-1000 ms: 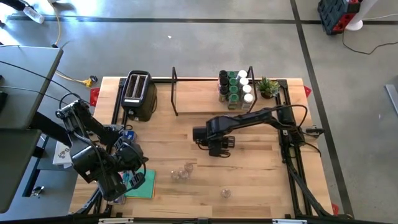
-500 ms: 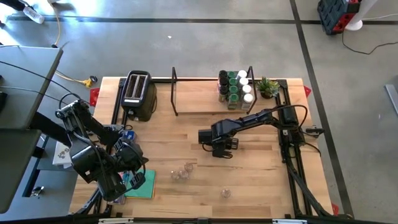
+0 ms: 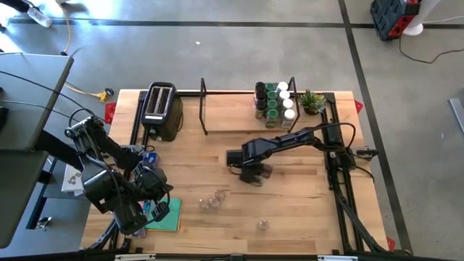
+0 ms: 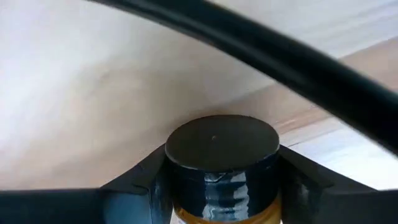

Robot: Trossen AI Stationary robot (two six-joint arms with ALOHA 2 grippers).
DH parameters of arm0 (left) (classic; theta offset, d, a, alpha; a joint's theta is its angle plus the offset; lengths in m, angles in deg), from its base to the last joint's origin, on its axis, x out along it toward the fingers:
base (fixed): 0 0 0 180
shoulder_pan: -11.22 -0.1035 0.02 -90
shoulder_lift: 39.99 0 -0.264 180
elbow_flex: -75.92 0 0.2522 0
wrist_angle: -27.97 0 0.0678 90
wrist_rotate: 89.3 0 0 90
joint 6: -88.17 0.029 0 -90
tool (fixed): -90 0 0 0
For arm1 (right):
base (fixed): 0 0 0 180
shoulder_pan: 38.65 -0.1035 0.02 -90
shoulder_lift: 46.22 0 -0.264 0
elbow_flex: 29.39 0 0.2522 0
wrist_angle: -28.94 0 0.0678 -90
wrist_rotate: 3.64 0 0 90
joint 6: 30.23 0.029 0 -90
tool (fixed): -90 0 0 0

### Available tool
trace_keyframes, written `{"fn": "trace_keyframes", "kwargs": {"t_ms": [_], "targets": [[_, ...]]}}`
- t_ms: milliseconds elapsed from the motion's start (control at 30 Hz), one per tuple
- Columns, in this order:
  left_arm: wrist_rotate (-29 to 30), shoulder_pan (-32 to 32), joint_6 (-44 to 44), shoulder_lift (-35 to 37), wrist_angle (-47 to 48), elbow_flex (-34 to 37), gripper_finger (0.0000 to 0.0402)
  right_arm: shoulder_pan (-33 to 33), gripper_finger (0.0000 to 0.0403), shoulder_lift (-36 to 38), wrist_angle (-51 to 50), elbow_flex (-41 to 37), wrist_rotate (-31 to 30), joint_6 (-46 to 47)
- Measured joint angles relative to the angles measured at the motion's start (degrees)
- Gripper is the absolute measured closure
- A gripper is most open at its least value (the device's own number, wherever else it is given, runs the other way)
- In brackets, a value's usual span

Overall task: Shelf spices
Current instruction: Put the black seasoning bottle on the shelf and align it with the other black seasoning bottles

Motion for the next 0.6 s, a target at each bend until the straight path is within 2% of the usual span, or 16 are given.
{"fn": "trace_keyframes", "kwargs": {"t_ms": [200,267,333,467,600], "targets": [[0.1,0.0,0.0,0.0,0.0,0.0,0.0402,1.6,0.0205,3.7,4.6,8.0,9.5,20.9],[0.5,0.0,0.0,0.0,0.0,0.0,0.0401,2.8,0.0205,6.7,8.1,8.7,13.3,29.4],[1.5,0.0,0.0,0.0,0.0,0.0,0.0401,3.4,0.0205,10.7,12.2,8.1,14.4,36.0],[7.0,0.0,0.2,0.0,0.1,0.0,0.0401,3.4,0.0205,19.4,18.2,4.4,11.9,42.7],[14.6,0.0,0.2,0.0,0.6,0.0,0.0401,4.2,0.0205,29.7,24.9,-5.6,5.3,52.8]]}}
